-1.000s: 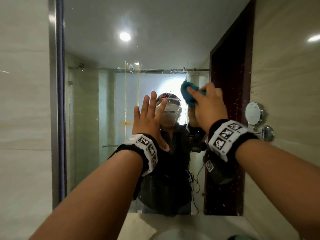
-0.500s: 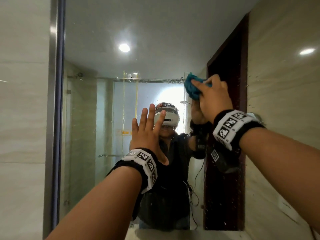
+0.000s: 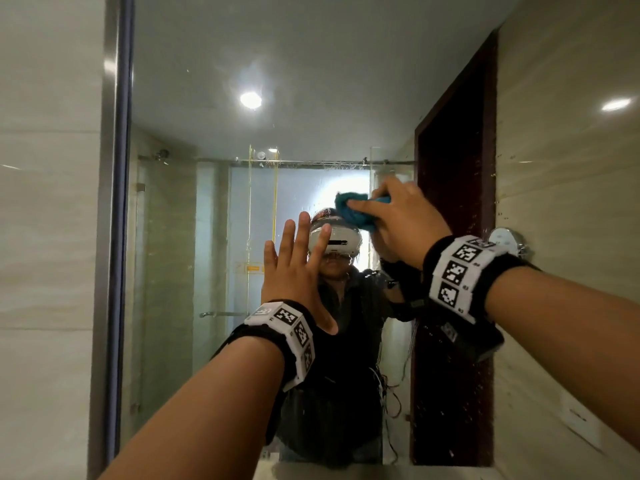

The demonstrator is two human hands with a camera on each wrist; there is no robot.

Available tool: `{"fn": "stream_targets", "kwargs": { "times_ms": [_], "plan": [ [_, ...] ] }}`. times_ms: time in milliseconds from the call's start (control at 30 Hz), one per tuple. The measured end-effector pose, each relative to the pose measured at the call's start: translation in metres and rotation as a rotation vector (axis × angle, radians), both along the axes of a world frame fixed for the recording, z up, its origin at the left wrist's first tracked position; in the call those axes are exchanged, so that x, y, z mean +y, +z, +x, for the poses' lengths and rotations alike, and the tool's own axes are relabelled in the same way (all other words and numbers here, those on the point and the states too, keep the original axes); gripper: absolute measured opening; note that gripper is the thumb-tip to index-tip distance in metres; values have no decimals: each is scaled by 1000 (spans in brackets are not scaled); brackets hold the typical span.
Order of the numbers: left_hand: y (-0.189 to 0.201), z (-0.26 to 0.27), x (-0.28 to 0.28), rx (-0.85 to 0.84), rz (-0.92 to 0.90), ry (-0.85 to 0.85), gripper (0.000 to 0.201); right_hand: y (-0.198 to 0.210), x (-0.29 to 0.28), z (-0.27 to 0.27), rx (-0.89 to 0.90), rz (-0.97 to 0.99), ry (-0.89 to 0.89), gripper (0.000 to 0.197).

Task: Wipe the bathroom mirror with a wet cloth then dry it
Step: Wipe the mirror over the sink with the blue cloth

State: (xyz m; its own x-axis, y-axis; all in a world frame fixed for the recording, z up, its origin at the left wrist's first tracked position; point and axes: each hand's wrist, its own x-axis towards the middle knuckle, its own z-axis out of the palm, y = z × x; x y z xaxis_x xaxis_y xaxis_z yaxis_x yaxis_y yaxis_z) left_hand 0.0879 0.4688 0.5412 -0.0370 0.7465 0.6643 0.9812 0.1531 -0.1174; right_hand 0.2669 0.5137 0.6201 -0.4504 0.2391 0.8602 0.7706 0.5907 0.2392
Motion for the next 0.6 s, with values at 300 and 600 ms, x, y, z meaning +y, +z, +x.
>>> {"fn": "stream_targets", "kwargs": {
  "times_ms": [300,600],
  "plan": [
    [0,1,1,0,1,-2,157,-1,1,8,335,-11,34,44],
    [0,2,-2,0,4,12,157,-56,-13,24,-94,-85,-50,50]
  ]
}}
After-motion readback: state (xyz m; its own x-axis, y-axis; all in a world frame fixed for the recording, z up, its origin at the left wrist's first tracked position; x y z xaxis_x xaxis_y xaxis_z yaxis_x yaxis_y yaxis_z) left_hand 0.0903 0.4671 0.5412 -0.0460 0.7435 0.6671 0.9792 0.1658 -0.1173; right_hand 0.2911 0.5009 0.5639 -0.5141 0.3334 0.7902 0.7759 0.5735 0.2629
